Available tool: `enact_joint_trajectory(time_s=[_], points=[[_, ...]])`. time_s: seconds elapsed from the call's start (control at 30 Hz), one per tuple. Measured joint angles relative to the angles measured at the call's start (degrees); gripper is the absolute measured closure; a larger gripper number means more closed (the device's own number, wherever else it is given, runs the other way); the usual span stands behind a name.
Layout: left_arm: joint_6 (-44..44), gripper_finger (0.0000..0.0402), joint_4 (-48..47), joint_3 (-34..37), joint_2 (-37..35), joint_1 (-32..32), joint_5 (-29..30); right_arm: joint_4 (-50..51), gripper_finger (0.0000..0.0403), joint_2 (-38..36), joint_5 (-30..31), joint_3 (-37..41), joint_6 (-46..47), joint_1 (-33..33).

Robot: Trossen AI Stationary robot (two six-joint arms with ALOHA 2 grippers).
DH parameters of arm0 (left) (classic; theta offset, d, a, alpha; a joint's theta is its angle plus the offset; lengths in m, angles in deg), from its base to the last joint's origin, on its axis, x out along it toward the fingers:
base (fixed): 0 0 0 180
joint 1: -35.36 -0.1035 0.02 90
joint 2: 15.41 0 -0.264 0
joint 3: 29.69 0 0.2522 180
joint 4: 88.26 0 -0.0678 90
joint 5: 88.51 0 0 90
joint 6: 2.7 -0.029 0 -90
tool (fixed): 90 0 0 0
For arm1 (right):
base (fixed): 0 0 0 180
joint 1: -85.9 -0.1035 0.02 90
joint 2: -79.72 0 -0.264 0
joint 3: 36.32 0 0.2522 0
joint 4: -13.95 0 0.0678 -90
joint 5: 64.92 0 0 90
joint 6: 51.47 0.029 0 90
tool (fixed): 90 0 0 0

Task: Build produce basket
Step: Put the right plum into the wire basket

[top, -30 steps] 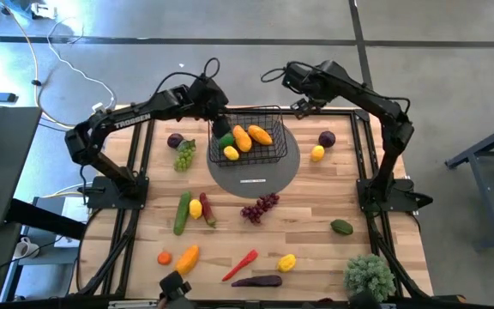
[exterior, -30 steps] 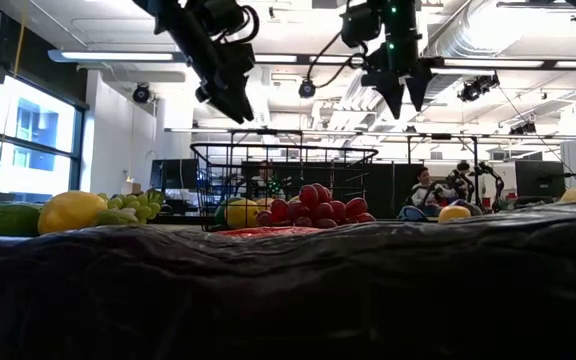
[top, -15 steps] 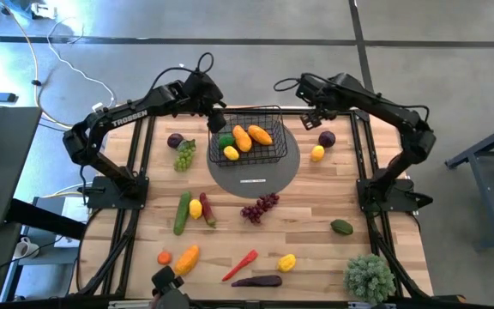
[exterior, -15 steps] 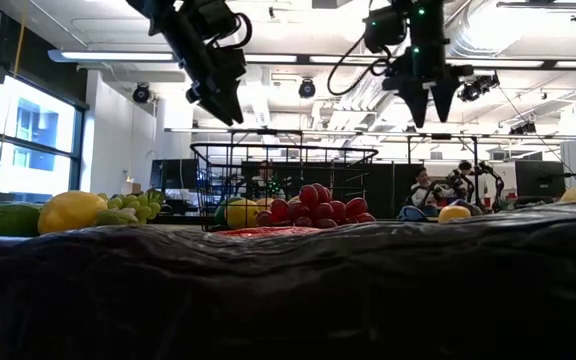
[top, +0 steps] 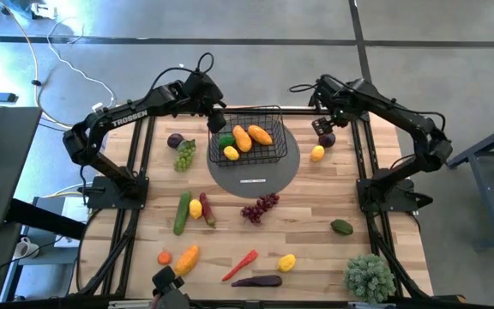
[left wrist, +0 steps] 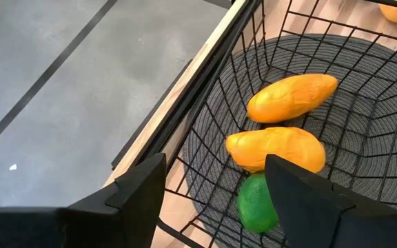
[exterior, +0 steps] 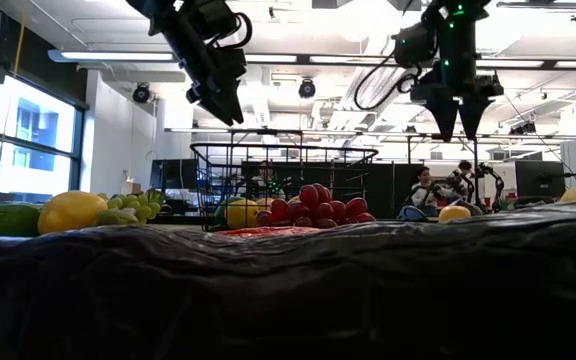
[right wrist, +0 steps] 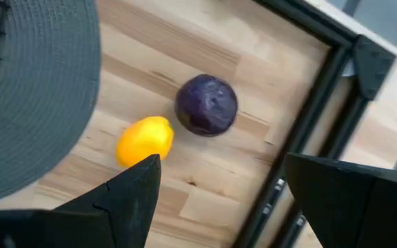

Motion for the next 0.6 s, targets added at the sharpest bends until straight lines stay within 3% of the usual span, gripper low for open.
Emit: enact_joint_trajectory(time_s=[0.2, 0.6], points=[[0.2, 0.0165, 0.0, 0.0, 0.0, 0.1, 0.0, -7.7, 0.0114, 0.0, -3.2, 5.1, -1.3, 1.2], [0.5, 0.0165, 0.0, 0.0, 0.0, 0.1, 0.0, -16.2, 0.0114, 0.1, -2.6, 11.2, -0.9, 1.7]])
